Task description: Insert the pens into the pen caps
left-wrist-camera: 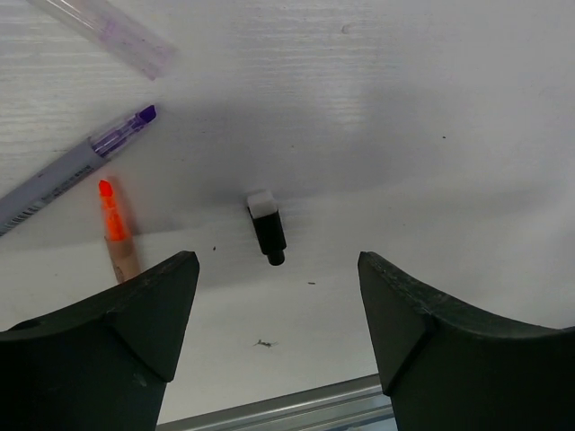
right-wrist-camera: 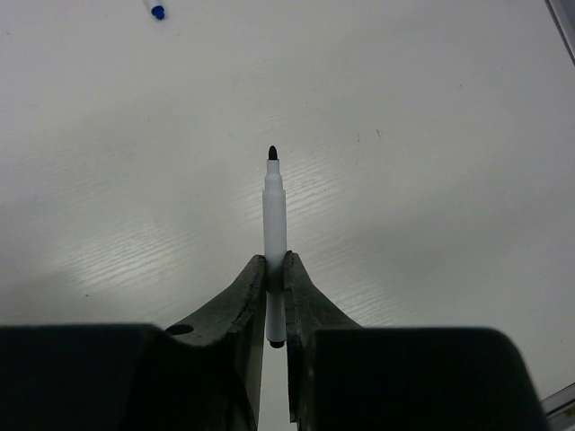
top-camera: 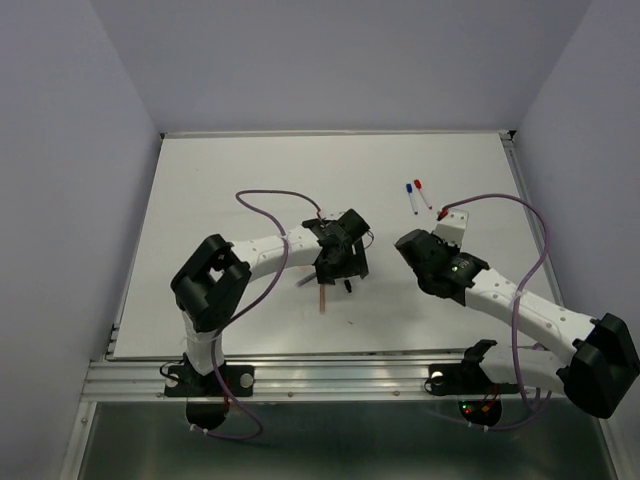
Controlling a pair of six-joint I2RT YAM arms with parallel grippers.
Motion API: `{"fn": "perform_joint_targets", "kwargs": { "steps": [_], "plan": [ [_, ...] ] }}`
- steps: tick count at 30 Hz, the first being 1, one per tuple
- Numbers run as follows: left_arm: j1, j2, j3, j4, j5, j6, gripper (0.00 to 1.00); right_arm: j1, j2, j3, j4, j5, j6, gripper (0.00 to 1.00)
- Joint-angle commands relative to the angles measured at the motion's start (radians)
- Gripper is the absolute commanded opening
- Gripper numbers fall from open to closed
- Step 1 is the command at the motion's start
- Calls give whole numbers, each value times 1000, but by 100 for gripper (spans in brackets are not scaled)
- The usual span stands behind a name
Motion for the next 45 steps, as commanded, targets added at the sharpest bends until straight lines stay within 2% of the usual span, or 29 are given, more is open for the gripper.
{"fn": "perform_joint_targets", "kwargs": {
  "steps": [1, 6, 10, 16, 20, 33, 36, 43, 45],
  "plan": [
    [-14, 23, 53, -24, -26, -45, 81, -6, 2, 51, -4, 65, 10, 1],
    [-15, 57, 78, -51, -56, -62, 75, -6, -6, 48, 3, 59, 1, 1],
    [-26, 83, 98, -56, -52, -61, 65, -15, -15, 45, 7, 56, -2, 1],
    [-47, 116, 119, -108, -92, -82, 59, -15, -24, 39, 15, 53, -7, 1],
    [-49, 130, 121, -117, -96, -98, 48, -15, -36, 28, 24, 45, -7, 1],
    [-49, 187, 167, -186, -132, -150, 47, -15, -55, 14, 49, 19, -31, 1],
    [-51, 196, 176, -190, -138, -148, 43, -15, -55, 14, 52, 16, -33, 1],
    [-49, 222, 197, -180, -130, -136, 26, -15, -67, 11, 59, 7, -43, 1],
    [-51, 230, 214, -186, -131, -128, 17, -15, -75, 8, 65, 0, -48, 1]
  ]
}}
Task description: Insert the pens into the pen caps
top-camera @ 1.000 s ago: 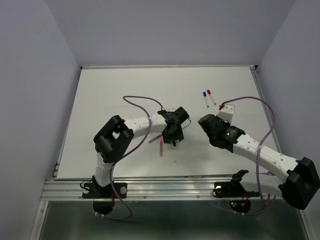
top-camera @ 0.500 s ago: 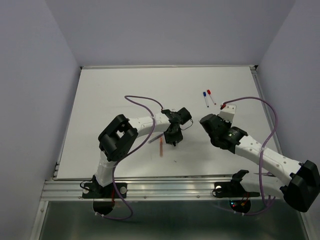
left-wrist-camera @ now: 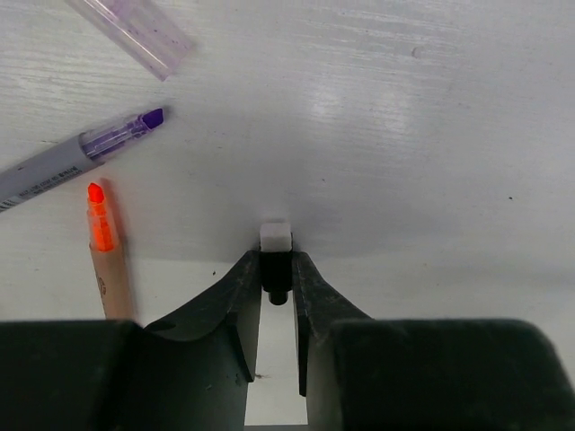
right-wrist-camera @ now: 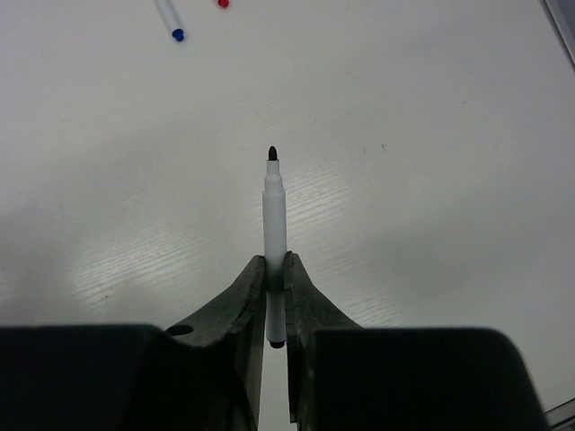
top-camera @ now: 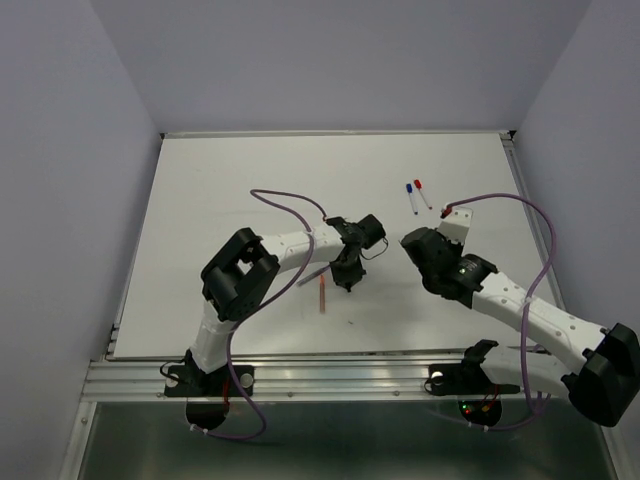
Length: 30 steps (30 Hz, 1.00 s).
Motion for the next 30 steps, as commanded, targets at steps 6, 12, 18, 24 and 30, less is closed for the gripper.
{"fn": "perform_joint_targets", "kwargs": {
  "steps": [6, 12, 18, 24, 30],
  "plan": [
    [-4, 16, 84, -18, -80, 31, 0, -7, -78, -14, 101, -40, -90, 1],
    [5, -78, 263, -53, -256, 115, 0, -7, -207, -54, 225, -208, -226, 1],
    [45, -234, 326, 54, -348, 244, 0, -7, -276, -55, 288, -567, -351, 1],
    [76, -343, 265, 258, -244, 365, 0, -7, -229, -5, 351, -857, -472, 1],
    [93, -409, 222, 315, -180, 381, 0, -7, -126, 40, 490, -1023, -500, 1]
  ]
}}
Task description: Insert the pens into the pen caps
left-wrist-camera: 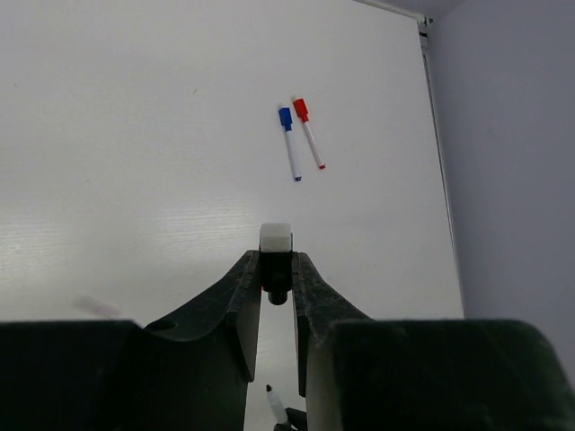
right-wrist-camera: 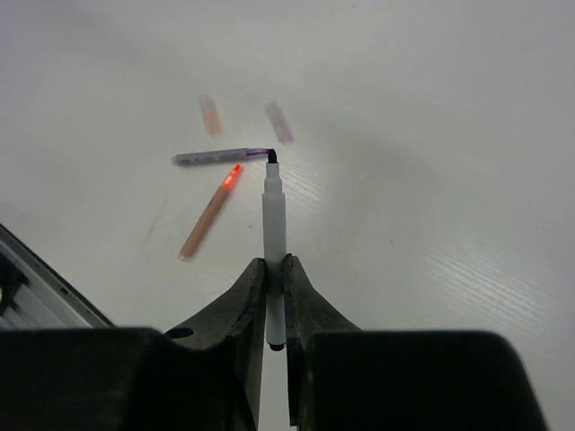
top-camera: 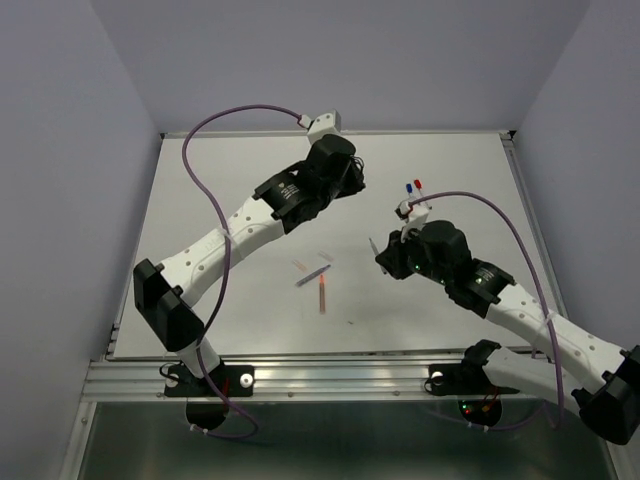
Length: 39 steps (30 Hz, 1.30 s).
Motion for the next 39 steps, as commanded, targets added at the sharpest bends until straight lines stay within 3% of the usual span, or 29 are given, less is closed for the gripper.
{"fn": "perform_joint_targets", "kwargs": {
  "steps": [1, 12, 28, 39],
  "plan": [
    [6, -45, -50, 69, 34, 40, 0, -3, 69, 88, 178, -185, -60, 1],
    [33, -81, -168, 146, 164, 1, 0, -3, 132, 132, 267, -70, -141, 1],
    [35, -136, -228, 167, 175, -32, 0, -3, 137, 147, 284, 42, -112, 1],
    [36, -133, -232, 179, 197, -39, 0, -3, 143, 155, 290, 2, -129, 1]
  ]
}}
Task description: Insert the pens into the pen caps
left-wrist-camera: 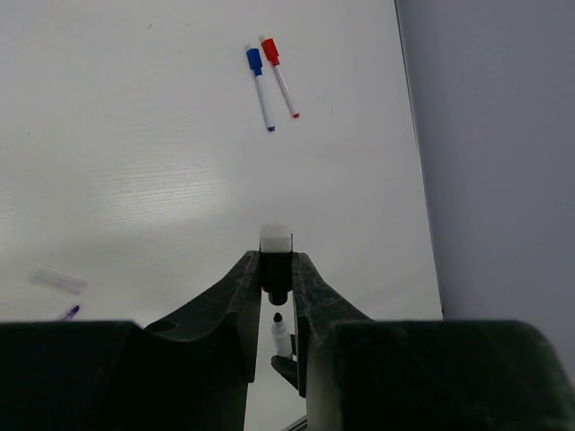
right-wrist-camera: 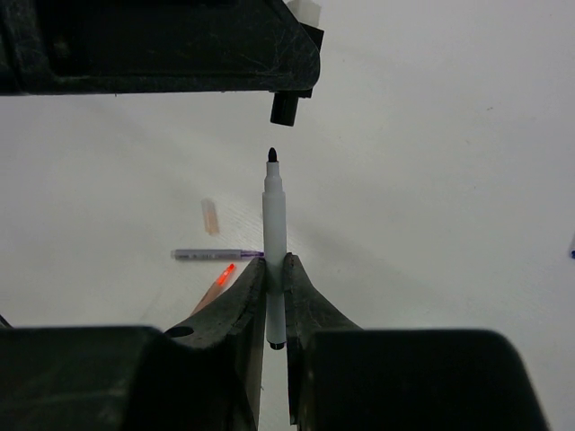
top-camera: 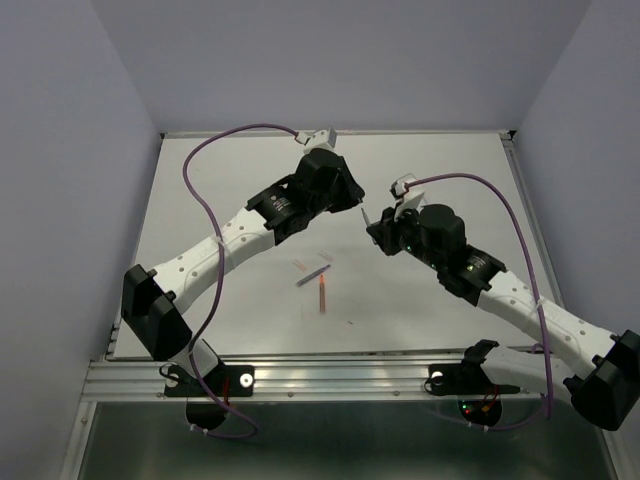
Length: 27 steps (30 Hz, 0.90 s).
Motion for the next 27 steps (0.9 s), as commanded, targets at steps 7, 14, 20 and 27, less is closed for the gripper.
{"fn": "perform_joint_targets", "kwargs": {
  "steps": [7, 14, 20, 27],
  "plan": [
    [3, -35, -17, 34, 8, -8, 0, -3, 7, 54, 65, 43, -12, 1],
    [3, -46, -34, 42, 9, -8, 0, -3, 16, 55, 66, 46, -12, 1],
    [5, -46, -38, 47, 11, -18, 0, -3, 36, 75, 103, 23, -10, 1],
    [5, -60, -38, 37, -32, -31, 0, -3, 45, 74, 80, 17, -15, 1]
  ]
}}
